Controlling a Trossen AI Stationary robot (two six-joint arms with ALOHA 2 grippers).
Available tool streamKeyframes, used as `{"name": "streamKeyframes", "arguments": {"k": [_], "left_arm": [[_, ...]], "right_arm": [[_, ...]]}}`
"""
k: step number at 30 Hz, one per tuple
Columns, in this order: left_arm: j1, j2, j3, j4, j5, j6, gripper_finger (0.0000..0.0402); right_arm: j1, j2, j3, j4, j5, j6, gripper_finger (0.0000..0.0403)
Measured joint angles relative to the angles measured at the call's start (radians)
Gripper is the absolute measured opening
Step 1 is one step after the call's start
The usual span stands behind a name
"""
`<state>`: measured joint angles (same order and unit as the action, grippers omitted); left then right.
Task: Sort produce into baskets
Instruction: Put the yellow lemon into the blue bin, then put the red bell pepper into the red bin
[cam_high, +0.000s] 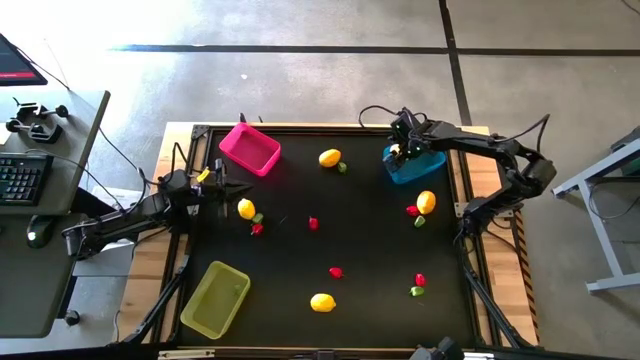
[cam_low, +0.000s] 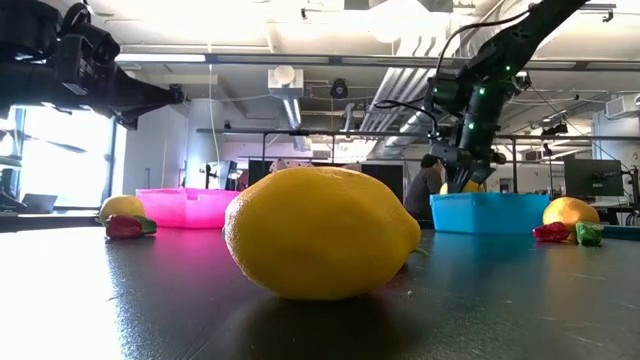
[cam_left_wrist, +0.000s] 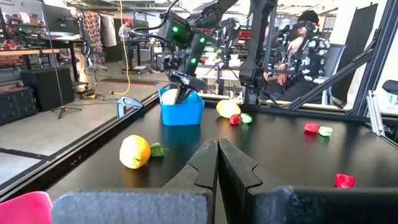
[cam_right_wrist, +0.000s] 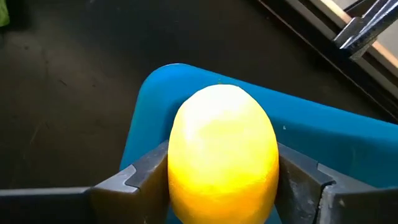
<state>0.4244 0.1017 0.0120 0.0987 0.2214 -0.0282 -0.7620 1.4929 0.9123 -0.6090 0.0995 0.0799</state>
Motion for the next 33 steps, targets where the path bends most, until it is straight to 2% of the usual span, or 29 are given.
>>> {"name": "streamKeyframes", "arguments": {"k": [11, 24, 30, 33], "left_arm": [[0.000, 0.000, 0.000, -0.012, -0.001, -0.040, 0.0000], [0.000, 0.000, 0.000, -0.017, 0.013, -0.057, 0.0000], [0.000, 0.000, 0.000, -0.017, 0.044, -0.068, 0.0000], [0.000, 0.000, 0.000, -0.017, 0.055, -0.057, 0.0000]], "right_arm": [[-0.006, 0.000, -0.050, 0.017, -0.018, 0.079, 0.0205], [-0.012, 0.000, -0.050, 0.042, -0.030, 0.047, 0.0265], [-0.010, -0.015, -0.050, 0.031, -0.019, 0.001, 0.0258], [-0.005, -0.063, -0.024, -0.024, 0.051, -0.010, 0.0237]]}}
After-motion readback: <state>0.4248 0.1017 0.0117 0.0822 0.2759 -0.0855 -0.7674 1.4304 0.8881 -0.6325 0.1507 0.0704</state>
